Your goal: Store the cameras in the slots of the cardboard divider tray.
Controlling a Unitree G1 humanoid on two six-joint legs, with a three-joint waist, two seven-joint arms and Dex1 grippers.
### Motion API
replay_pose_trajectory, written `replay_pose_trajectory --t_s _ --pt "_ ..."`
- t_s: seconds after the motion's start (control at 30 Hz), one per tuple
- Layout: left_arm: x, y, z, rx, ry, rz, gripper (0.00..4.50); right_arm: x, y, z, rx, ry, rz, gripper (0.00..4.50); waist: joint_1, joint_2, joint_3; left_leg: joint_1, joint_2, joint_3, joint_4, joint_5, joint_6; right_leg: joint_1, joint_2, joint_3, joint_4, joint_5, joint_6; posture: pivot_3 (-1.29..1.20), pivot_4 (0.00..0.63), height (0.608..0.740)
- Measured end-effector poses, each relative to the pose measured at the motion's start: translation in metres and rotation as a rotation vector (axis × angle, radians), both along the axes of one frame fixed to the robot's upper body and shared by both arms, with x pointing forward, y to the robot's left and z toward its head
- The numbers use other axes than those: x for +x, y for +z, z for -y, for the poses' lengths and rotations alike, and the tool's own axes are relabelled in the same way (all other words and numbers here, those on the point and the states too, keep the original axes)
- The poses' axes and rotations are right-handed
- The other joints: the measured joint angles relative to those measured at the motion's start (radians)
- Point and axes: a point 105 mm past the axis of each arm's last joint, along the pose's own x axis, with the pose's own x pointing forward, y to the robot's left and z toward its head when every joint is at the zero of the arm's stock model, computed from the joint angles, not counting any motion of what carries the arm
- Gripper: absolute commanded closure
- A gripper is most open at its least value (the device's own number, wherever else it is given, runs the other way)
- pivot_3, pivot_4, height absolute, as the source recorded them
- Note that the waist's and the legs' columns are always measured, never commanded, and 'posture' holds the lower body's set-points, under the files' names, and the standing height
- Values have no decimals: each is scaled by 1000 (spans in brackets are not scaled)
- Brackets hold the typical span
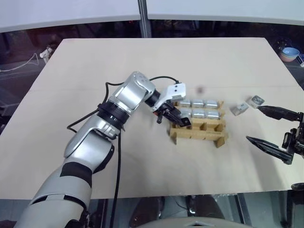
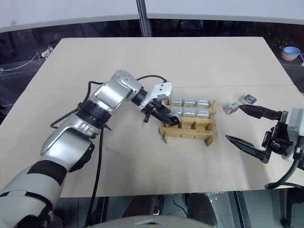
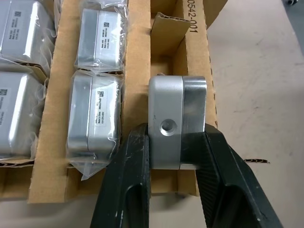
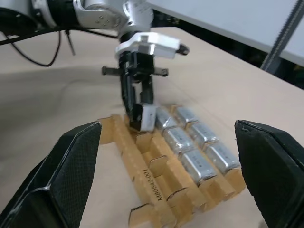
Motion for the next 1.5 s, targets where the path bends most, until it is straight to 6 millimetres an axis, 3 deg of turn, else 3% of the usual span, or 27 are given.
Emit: replay_pose_trajectory --t_s 0.3,0.4,0.47,0.57,0.67,0.8,0.9,0.97,1.17,1.23,1.3,1.4,1.5 --pt "3 2 -5 86 -50 87 3779 -6 -13 3 -42 1 -42 38 -1 0 0 1 0 0 0 0 0 0 0 1 1 0 0 0 150 740" --pt "4 2 -4 105 -68 112 2148 -6 -14 3 -48 -4 -45 0 -1 0 0 0 0 0 0 0 0 0 0 0 1 0 0 0 150 740" --pt "3 2 -2 104 -77 117 1551 -7 -15 4 -49 -9 -50 0 0 0 0 0 0 0 0 0 0 0 0 0 1 0 0 0 150 740" --pt "2 3 3 87 -78 117 180 -8 -16 5 -48 -19 -53 0 8 0 0 0 0 0 2 0 0 0 0 0 1 0 0 0 150 740" --pt "-3 21 10 -10 -37 80 180 -7 -17 7 -32 -69 -56 0 15 0 0 -1 0 -1 2 0 0 -1 0 -1 1 0 0 0 150 740" --pt "-29 67 22 -229 -51 28 180 7 -20 12 -30 -246 -34 0 15 0 0 -3 0 -1 3 0 0 -2 0 0 2 0 0 0 150 740" --pt "-44 87 17 -423 -12 56 180 25 -41 16 -132 -443 -76 0 5 3 -2 -1 1 1 3 0 0 -2 0 2 3 0 0 0 150 740" --pt "-48 85 8 -513 37 55 180 38 -53 22 -153 -565 -114 0 0 4 -3 0 1 1 3 0 -1 -2 0 2 4 0 0 0 150 740" --pt "-60 79 -30 -768 215 -8 75 79 -60 25 -51 -755 -177 0 -5 4 -3 0 1 0 4 0 -1 -2 0 1 4 0 0 0 150 740" --pt "-67 70 -48 -796 270 39 75 91 -67 28 -45 -799 -201 0 -1 4 -3 -1 0 1 3 0 -1 -2 0 2 3 0 0 0 150 740" --pt "-69 68 -51 -793 282 53 75 92 -70 30 -52 -809 -215 0 7 4 -3 -1 0 0 4 0 -1 -2 0 0 2 0 0 0 150 740" --pt "-86 54 -65 -763 293 53 75 105 -72 33 -69 -819 -217 0 -4 4 -3 1 0 2 2 0 -1 -2 0 3 3 0 0 0 150 740" --pt "-94 56 -70 -778 295 53 75 111 -73 40 -147 -786 -205 0 5 5 -3 1 0 1 2 0 -1 -2 0 1 3 0 0 0 150 740"
